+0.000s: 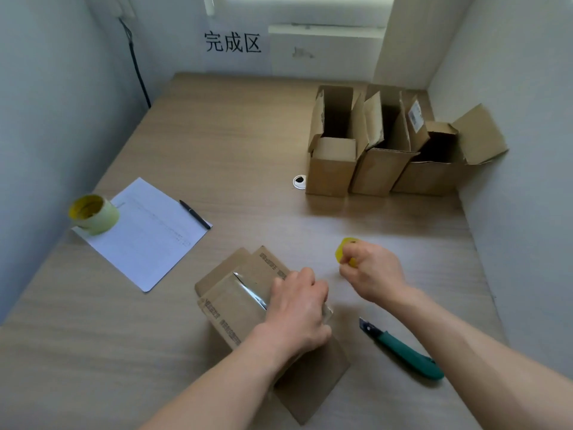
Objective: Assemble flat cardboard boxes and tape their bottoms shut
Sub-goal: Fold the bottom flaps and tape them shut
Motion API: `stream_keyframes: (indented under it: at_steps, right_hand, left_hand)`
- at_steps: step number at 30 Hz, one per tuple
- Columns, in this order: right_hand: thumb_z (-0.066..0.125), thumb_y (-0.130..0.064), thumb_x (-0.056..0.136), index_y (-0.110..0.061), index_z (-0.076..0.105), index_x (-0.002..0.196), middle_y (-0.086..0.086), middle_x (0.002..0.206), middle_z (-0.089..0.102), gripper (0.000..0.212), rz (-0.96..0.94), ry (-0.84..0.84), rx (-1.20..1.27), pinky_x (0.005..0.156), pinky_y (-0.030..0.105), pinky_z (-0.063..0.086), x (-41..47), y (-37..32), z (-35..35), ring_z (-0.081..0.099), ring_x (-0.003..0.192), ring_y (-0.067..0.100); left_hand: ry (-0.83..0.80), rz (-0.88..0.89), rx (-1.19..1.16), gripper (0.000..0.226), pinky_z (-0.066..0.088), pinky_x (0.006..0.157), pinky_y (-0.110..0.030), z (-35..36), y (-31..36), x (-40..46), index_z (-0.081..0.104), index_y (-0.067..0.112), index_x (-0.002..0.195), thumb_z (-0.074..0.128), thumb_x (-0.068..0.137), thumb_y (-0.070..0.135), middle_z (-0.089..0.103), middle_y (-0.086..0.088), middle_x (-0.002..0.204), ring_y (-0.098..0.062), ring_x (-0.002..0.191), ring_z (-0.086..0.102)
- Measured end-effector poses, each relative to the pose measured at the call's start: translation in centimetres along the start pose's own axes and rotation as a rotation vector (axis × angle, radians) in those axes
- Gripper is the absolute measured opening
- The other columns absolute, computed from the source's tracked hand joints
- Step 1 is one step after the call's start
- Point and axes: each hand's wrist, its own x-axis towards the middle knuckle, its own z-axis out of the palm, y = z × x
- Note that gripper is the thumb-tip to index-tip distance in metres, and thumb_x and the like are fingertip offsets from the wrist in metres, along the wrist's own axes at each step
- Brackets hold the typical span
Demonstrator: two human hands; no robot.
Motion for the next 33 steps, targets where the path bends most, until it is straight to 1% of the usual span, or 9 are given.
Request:
stream_keyframes:
  at_steps: [6,10,13,19,23,25,28,30,33]
  right_hand:
    - [0.065,-0.020,0.073,-0.022,0.060,0.070,-0.011,0.062,0.054,0.006,0.267,0.222,0.299,0.061,0.033,0.043,-4.2,-1.7,1.0,0.051,0.066,0.016]
    - [0.055,-0.031,0.065,-0.028,0.058,0.075,-0.018,0.060,0.054,0.010,0.328,0.341,0.360,0.059,0.035,0.043,-6.6,-2.2,0.5,0.048,0.059,0.016]
    - [0.055,-0.030,0.064,-0.027,0.058,0.075,-0.015,0.058,0.053,0.011,0.349,0.382,0.375,0.056,0.036,0.042,-7.5,-2.3,-0.2,0.047,0.056,0.013]
    - [0.052,-0.028,0.060,-0.027,0.055,0.066,-0.010,0.053,0.049,0.007,0.449,0.391,0.451,0.052,0.031,0.035,-9.0,-1.2,-1.2,0.041,0.053,0.009]
    - [0.054,-0.025,0.059,-0.022,0.058,0.065,-0.009,0.051,0.046,0.008,0.496,0.411,0.541,0.049,0.025,0.033,-10.1,-0.6,-0.7,0.040,0.053,0.007]
    - [0.055,-0.023,0.059,-0.021,0.060,0.064,-0.009,0.052,0.047,0.008,0.504,0.423,0.584,0.051,0.026,0.035,-10.5,-0.2,-0.3,0.041,0.054,0.007]
    - [0.056,-0.020,0.059,-0.019,0.061,0.066,-0.008,0.055,0.050,0.008,0.516,0.438,0.639,0.052,0.026,0.039,-10.9,0.1,0.4,0.045,0.056,0.011]
    - [0.057,-0.019,0.061,-0.020,0.063,0.069,-0.005,0.058,0.053,0.010,0.534,0.431,0.714,0.054,0.025,0.045,-10.7,-0.2,1.1,0.050,0.059,0.018]
    - [0.057,-0.020,0.062,-0.024,0.065,0.071,-0.008,0.058,0.053,0.013,0.522,0.429,0.753,0.054,0.027,0.041,-10.2,-1.1,1.8,0.048,0.059,0.014]
  left_hand:
    - [0.170,-0.285,-0.032,0.032,0.031,0.079,-0.039,1.6,2.9,0.3,0.059,0.025,0.091,0.053,0.070,0.049,0.047,0.000,0.101,-0.026,0.101,0.043]
    - [0.199,-0.374,-0.053,0.029,0.030,0.079,-0.038,1.9,3.7,0.5,0.064,0.023,0.093,0.050,0.072,0.038,0.052,0.002,0.102,-0.026,0.101,0.043]
    - [0.213,-0.378,-0.092,0.022,0.033,0.079,-0.038,1.9,4.1,0.5,0.057,0.027,0.091,0.048,0.072,0.030,0.057,0.004,0.100,-0.026,0.099,0.045]
    - [0.258,-0.278,-0.261,0.014,0.035,0.077,-0.037,1.7,2.6,0.7,0.053,0.024,0.089,0.052,0.077,0.017,0.064,0.000,0.085,-0.029,0.093,0.054]
    - [0.355,0.040,-0.290,0.011,0.043,0.073,-0.042,2.2,0.3,-1.3,0.059,0.019,0.087,0.064,0.078,0.020,0.062,0.000,0.076,-0.032,0.081,0.056]
    - [0.374,0.161,-0.192,0.024,0.045,0.073,-0.041,2.2,-0.5,-2.6,0.060,0.023,0.094,0.069,0.074,0.033,0.062,0.004,0.083,-0.027,0.082,0.056]
    - [0.324,0.234,-0.011,0.060,0.046,0.085,-0.046,2.1,-2.0,-5.1,0.054,0.031,0.108,0.072,0.057,0.057,0.057,0.006,0.106,-0.022,0.101,0.053]
    - [0.262,0.254,0.054,0.079,0.048,0.088,-0.057,2.2,-2.9,-6.3,0.056,0.031,0.117,0.079,0.046,0.057,0.056,0.004,0.121,-0.024,0.117,0.051]
    - [0.221,0.308,0.111,0.080,0.051,0.086,-0.061,1.8,-3.6,-6.5,0.061,0.031,0.119,0.085,0.045,0.051,0.058,0.003,0.127,-0.025,0.122,0.053]
